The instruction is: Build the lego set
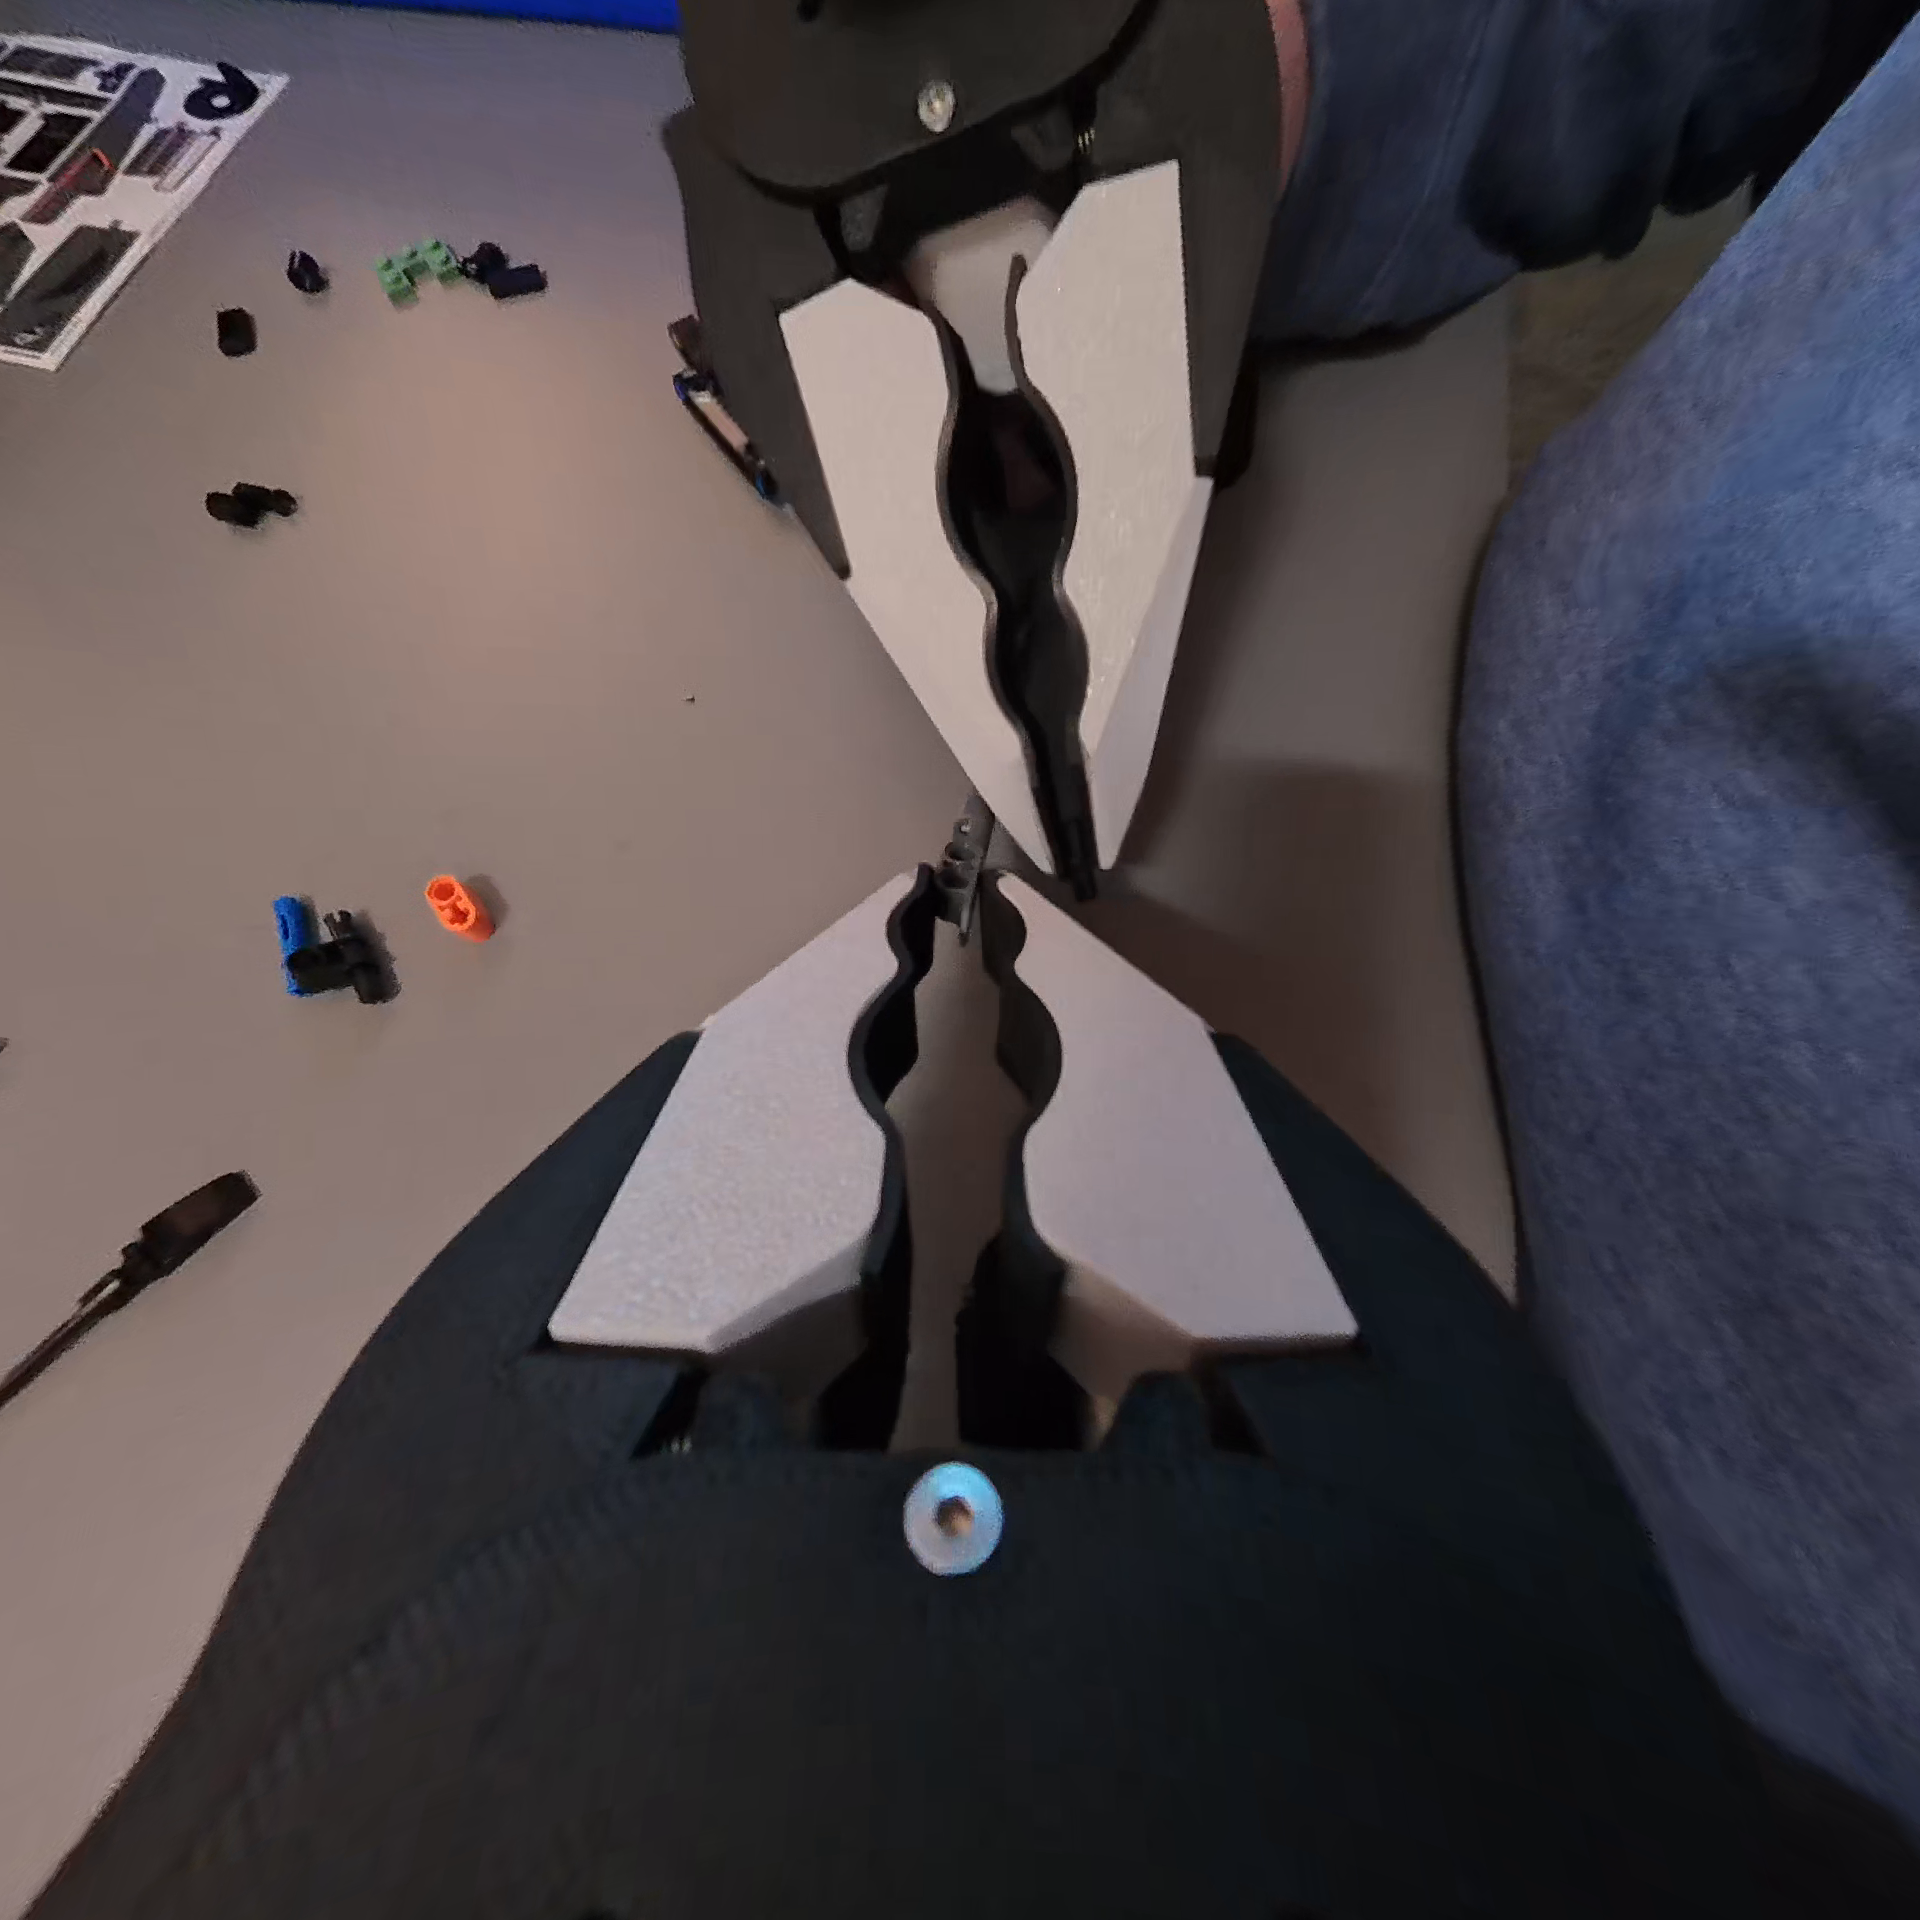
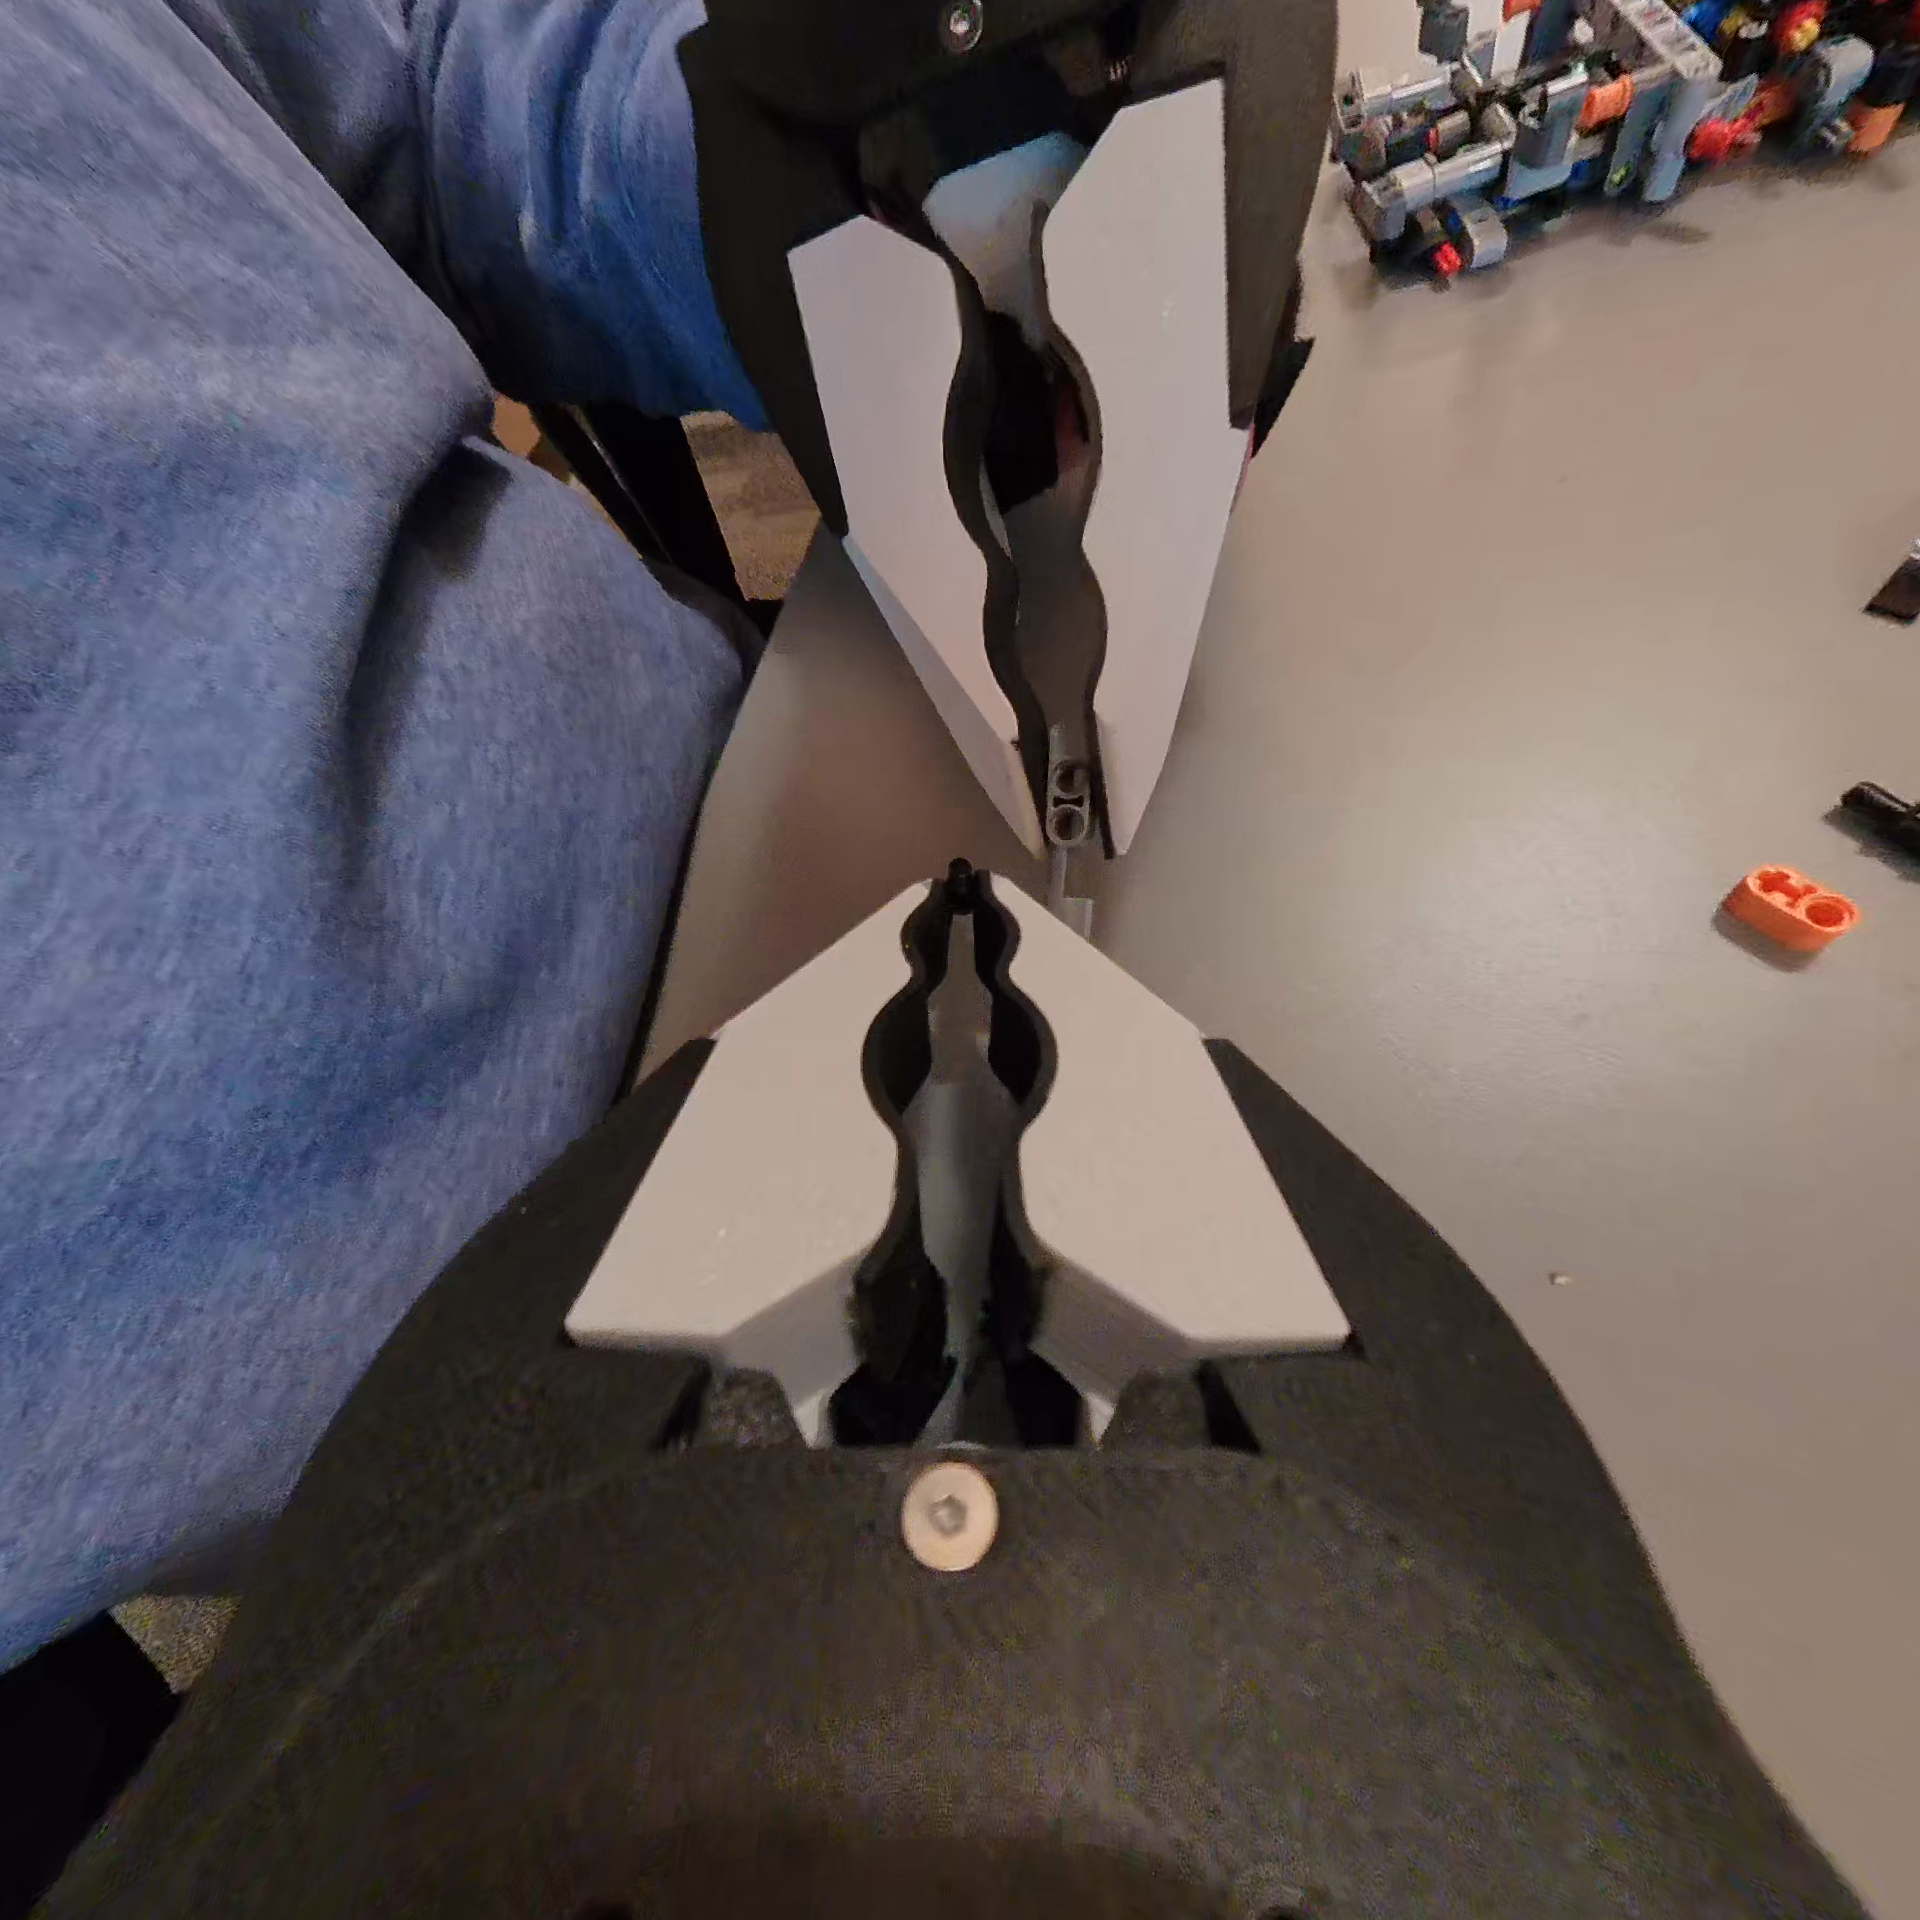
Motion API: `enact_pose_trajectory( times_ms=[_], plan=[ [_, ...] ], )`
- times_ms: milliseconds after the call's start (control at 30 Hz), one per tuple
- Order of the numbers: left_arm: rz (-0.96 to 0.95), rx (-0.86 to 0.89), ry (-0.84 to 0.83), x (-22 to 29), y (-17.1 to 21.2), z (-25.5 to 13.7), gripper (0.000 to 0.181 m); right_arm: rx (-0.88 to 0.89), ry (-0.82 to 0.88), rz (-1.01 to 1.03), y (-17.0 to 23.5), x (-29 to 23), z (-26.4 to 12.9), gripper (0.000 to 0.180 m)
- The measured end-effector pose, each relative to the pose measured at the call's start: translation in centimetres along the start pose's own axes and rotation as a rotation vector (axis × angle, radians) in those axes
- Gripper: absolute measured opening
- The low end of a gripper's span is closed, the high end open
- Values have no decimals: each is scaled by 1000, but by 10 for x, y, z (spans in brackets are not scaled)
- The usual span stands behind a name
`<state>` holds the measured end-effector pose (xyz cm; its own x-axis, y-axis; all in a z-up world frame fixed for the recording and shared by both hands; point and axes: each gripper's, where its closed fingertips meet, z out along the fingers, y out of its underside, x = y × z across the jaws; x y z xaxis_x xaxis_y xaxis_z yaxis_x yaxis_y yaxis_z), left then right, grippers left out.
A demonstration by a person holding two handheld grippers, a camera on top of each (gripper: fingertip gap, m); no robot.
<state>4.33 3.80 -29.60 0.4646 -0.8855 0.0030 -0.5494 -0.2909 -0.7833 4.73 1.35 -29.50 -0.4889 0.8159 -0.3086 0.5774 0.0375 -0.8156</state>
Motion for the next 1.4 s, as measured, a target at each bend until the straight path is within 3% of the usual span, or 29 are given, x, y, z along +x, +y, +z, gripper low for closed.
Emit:
enact_pose_trajectory(
  times_ms=[267, 533, 900, 1400],
  plan=[
    [-112, 160, 43, -2, -20, -8, 5, 120, -49, 28, -16, -5, -7, 2],
    [-94, 148, 31, -1, -25, -13, 5, 255, 18, -17, -38, -2, -36, 1],
    [27, -69, -61, -3, -17, -8, 5, 51, 268, -192, -31, 12, -36, 1],
    [109, -191, -137, -5, -20, -9, 5, -65, 427, -329, -30, 14, -33, 1]
  ],
)
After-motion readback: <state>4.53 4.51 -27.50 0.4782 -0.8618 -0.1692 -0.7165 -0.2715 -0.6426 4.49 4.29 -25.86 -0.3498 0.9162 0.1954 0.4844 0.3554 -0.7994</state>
